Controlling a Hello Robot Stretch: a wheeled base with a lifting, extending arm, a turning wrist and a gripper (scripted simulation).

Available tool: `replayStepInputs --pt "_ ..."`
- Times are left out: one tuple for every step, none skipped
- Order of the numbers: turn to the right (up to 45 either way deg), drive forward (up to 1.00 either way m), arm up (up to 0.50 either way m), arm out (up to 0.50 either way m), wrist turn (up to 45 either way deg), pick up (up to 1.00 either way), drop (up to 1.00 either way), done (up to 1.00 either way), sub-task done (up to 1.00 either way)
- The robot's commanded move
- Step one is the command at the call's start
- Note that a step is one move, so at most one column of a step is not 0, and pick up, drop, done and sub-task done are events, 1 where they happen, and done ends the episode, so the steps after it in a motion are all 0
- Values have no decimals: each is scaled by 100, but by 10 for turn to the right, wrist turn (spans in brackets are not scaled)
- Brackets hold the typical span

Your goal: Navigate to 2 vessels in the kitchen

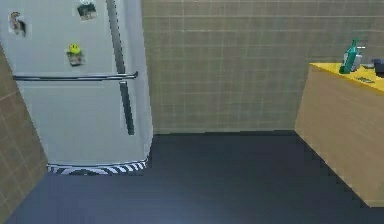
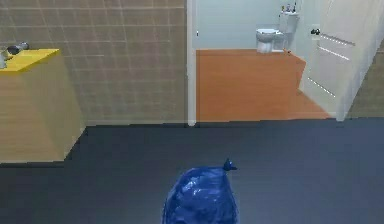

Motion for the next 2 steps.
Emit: replayStepInputs --pt "300 0 0 0 0 0 0 0 0" --pt "0 60 0 0 0 0 0 0 0"
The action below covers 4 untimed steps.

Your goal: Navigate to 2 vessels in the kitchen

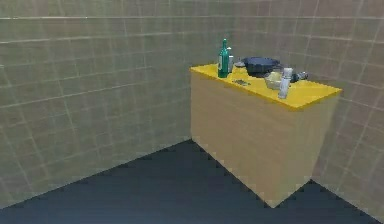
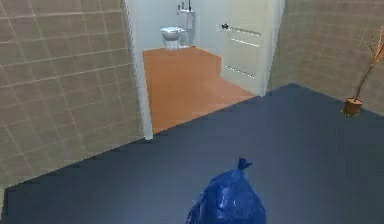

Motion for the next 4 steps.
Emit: replayStepInputs --pt "450 0 0 0 0 0 0 0 0" --pt "0 100 0 0 0 0 0 0 0" --pt "0 15 0 0 0 0 0 0 0" --pt "-450 0 0 0 0 0 0 0 0"
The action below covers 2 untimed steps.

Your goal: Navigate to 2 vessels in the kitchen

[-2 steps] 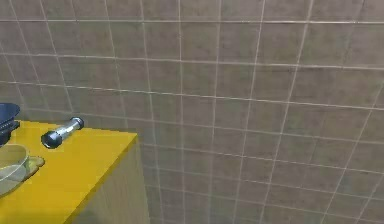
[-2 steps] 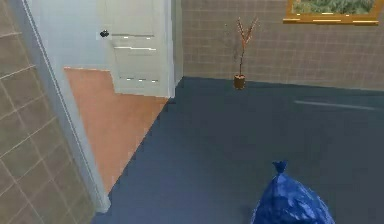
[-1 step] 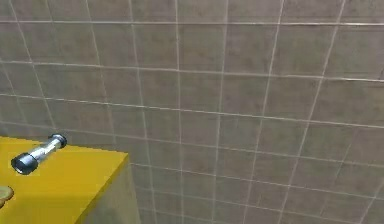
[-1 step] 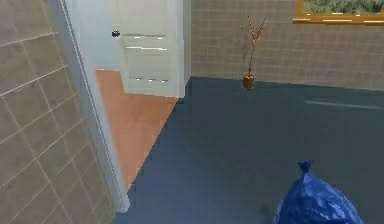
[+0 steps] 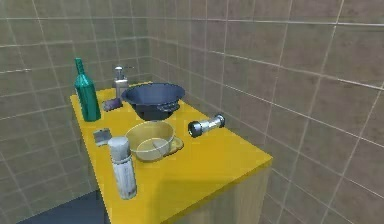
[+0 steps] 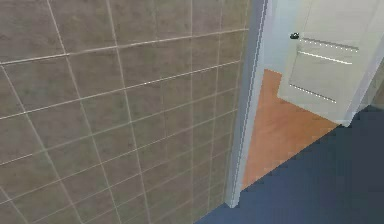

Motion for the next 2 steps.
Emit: replayStepInputs --pt "-90 0 0 0 0 0 0 0 0" --pt "0 0 0 0 0 0 0 0 100"
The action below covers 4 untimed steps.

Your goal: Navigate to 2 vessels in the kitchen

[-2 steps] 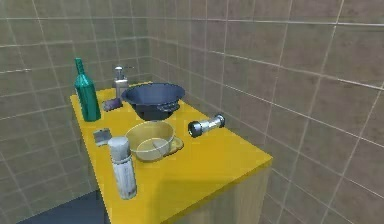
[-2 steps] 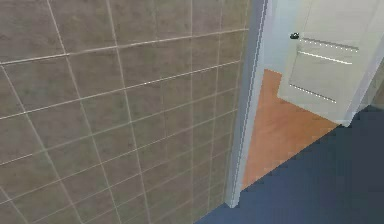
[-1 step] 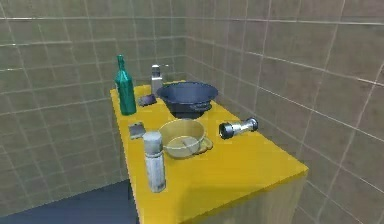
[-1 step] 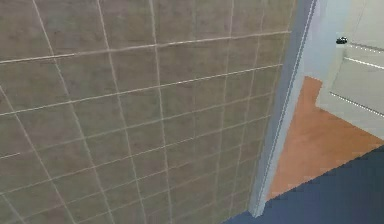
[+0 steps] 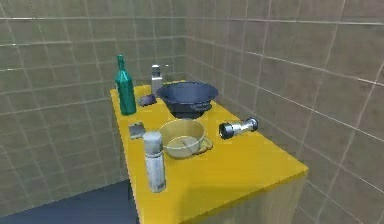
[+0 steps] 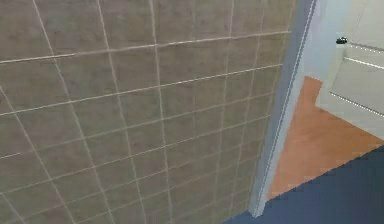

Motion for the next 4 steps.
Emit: replayStepInputs --pt "-450 0 0 0 0 0 0 0 0" --pt "-420 0 0 0 0 0 0 0 0" --pt "0 30 0 0 0 0 0 0 0" --pt "330 0 0 0 0 0 0 0 0"
